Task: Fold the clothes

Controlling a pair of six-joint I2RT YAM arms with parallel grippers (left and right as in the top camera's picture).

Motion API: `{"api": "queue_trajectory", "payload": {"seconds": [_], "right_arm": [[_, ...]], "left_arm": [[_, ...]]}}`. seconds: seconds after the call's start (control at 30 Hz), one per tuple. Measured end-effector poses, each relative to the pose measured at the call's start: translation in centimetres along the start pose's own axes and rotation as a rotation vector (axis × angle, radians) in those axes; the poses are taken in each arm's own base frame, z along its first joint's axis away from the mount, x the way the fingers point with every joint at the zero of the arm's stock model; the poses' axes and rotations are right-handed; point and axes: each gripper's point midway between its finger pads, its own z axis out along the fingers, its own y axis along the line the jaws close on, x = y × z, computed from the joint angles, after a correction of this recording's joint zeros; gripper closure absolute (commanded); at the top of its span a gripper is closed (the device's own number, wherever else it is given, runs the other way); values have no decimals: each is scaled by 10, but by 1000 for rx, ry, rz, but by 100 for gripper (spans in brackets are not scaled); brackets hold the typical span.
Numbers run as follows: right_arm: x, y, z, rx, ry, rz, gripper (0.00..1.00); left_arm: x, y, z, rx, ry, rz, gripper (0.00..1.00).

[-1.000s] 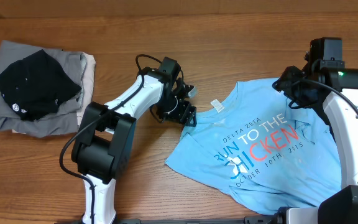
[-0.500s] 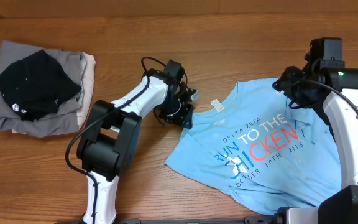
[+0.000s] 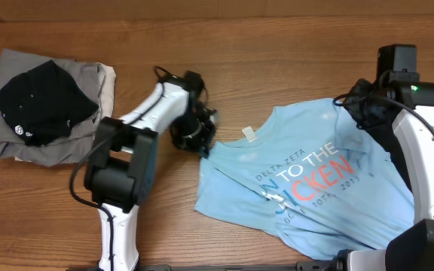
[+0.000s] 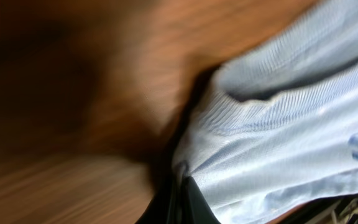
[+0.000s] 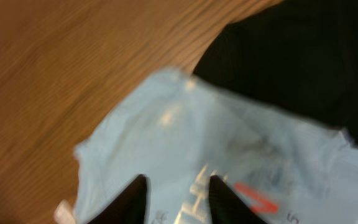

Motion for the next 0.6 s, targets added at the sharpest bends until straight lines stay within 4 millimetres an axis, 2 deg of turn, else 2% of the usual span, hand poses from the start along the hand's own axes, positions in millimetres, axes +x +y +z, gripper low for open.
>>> {"api": "queue_trajectory", "payload": {"seconds": [0.1, 0.2, 0.4, 0.6], "right_arm": [[-16, -18, 18, 27, -16, 63, 85], [-22, -41, 42, 65, 7, 117, 86], [-30, -78, 103, 113, 56, 204, 86], [-26, -104, 154, 146, 94, 259, 88]], "left_arm": [[-9, 23, -17, 23, -46, -63, 96], [-9, 34, -24, 53, -58, -106, 96], [-9, 37, -27, 75, -66, -121, 96], [-10, 37, -27, 75, -67, -120, 96]]}}
